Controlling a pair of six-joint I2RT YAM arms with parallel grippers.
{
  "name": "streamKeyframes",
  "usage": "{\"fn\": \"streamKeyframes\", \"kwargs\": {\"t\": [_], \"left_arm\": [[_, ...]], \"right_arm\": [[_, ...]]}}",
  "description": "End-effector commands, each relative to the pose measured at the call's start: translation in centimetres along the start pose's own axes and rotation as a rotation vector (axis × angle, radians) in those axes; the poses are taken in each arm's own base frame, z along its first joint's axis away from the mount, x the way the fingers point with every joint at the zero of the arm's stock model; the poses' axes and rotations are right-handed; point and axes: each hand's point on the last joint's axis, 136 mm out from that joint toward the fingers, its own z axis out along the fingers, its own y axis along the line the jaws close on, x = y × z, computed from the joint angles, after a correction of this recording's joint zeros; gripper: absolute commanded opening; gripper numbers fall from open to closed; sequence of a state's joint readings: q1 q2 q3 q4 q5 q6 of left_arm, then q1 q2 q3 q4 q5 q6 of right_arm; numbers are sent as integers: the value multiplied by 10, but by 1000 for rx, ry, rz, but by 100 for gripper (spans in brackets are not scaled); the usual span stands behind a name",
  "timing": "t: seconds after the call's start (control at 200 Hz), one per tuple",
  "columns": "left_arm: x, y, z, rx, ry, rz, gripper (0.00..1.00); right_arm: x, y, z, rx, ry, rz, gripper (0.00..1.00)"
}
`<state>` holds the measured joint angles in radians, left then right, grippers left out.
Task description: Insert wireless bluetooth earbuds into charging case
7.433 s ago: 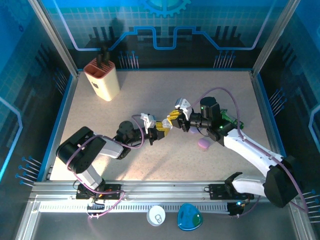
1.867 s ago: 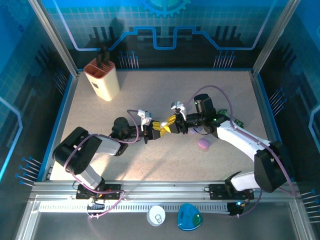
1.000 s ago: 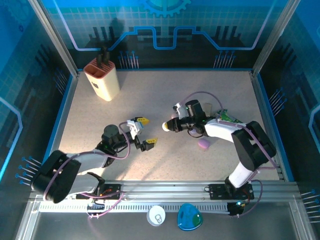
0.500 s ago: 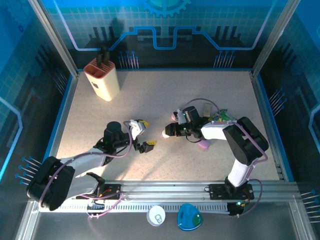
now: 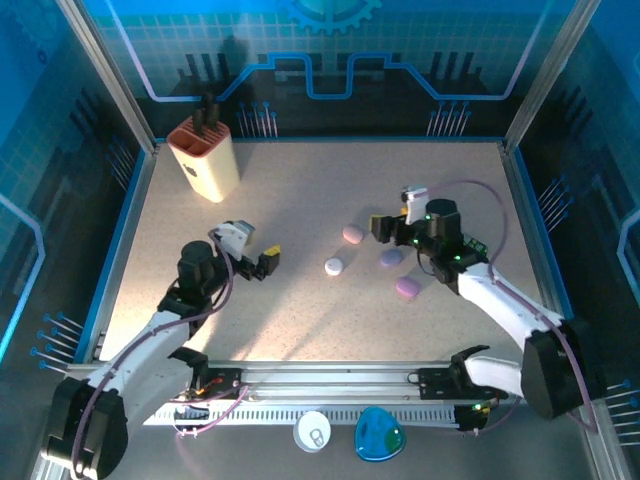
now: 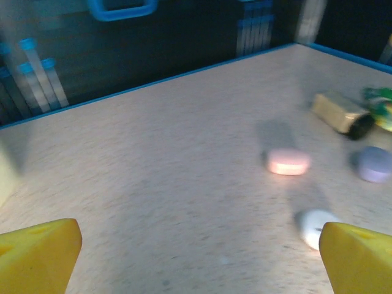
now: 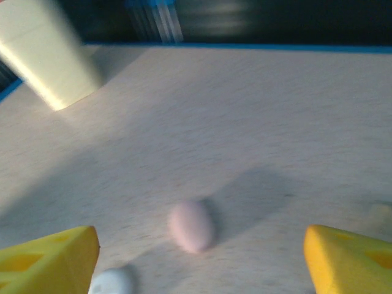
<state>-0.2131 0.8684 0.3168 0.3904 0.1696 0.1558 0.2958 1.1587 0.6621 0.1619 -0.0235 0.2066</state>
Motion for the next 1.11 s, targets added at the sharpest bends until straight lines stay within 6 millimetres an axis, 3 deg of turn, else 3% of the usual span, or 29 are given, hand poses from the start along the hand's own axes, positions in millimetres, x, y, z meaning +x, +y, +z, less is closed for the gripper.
{"fn": "streamKeyframes", "kwargs": {"t": [0.0, 0.155, 0.355, 0.52, 0.695, 0.81, 1.101], "left_arm": [[26, 38, -5, -145, 49, -96, 99], [38, 75, -1, -267, 37, -147, 99], [49, 103, 12, -321, 3, -195, 99], [47, 120, 28, -347, -25, -222, 99], [71, 133, 45, -384, 17, -252, 99], [73, 141, 49, -415, 49, -263, 99], [72, 132, 55, -390, 69, -227, 99]], "right_arm": [[16, -61, -15, 263, 34, -136, 93], [30, -104, -16, 391, -54, -131, 96], [45, -131, 3, 408, -159, -103, 99], [66, -130, 23, 318, -142, -93, 97], [65, -132, 24, 319, -132, -86, 100], [66, -133, 25, 324, -132, -86, 100], [65, -132, 26, 330, -122, -93, 100]]}}
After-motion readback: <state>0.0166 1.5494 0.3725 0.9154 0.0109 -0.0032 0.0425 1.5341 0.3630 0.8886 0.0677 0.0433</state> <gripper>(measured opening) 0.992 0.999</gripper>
